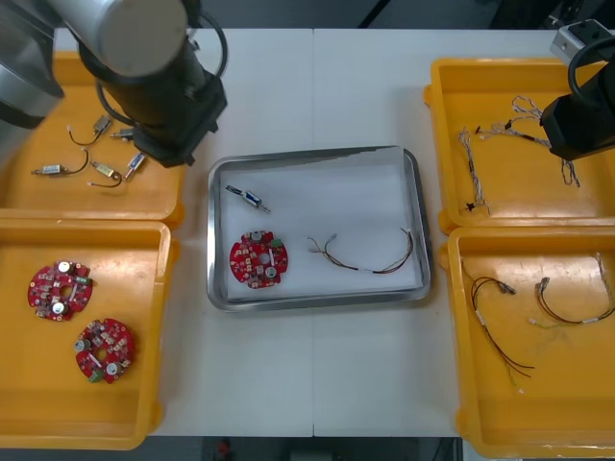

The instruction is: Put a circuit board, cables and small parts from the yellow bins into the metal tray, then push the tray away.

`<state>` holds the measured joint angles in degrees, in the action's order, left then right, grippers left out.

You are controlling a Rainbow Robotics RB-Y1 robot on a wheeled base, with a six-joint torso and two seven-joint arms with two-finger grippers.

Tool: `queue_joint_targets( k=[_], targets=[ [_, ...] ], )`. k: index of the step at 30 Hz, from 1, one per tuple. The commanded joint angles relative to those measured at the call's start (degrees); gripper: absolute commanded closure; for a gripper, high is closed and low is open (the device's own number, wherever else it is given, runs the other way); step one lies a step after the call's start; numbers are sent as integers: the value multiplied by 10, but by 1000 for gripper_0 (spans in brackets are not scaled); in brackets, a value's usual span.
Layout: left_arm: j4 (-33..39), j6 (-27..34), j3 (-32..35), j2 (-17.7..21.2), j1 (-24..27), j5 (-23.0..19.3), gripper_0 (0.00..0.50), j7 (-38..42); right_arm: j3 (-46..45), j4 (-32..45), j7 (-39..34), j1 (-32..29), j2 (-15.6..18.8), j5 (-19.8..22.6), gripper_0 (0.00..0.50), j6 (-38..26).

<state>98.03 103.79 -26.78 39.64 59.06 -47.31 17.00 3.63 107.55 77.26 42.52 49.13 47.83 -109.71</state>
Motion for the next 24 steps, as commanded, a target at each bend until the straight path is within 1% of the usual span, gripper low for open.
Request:
queue_joint_targets(
  k=[1,3,4,6,9,13,16,19,22,24],
  targets=[
    [4,9,45,75,40,-48,0,23,7,14,38,-2,15,6,500,-3],
    [-11,9,60,99,44,-74,0,24,9,14,41,3,10,12,500,-3],
    [-14,9,63,105,46,-78,0,24,9,15,42,5,9,15,500,-3],
    [-32,9,72,128,50,-95,0,23,21,14,44,14,6,30,500,-3],
    [-57,3,77,151,54,-102,0,19,53,14,47,34,6,46,500,-3],
    [-92,-18,77,173,55,-101,0,15,102,15,53,55,1,52,500,13],
    [-126,-39,77,186,55,-101,0,8,143,14,58,69,-7,52,500,42],
    [-169,-62,68,196,55,-96,0,-31,190,15,65,78,-19,52,500,88],
    [-200,-83,62,203,55,-92,0,-51,222,15,68,86,-27,50,500,121],
    [-232,-104,61,206,54,-89,0,-72,252,15,75,94,-37,41,500,151]
  ],
)
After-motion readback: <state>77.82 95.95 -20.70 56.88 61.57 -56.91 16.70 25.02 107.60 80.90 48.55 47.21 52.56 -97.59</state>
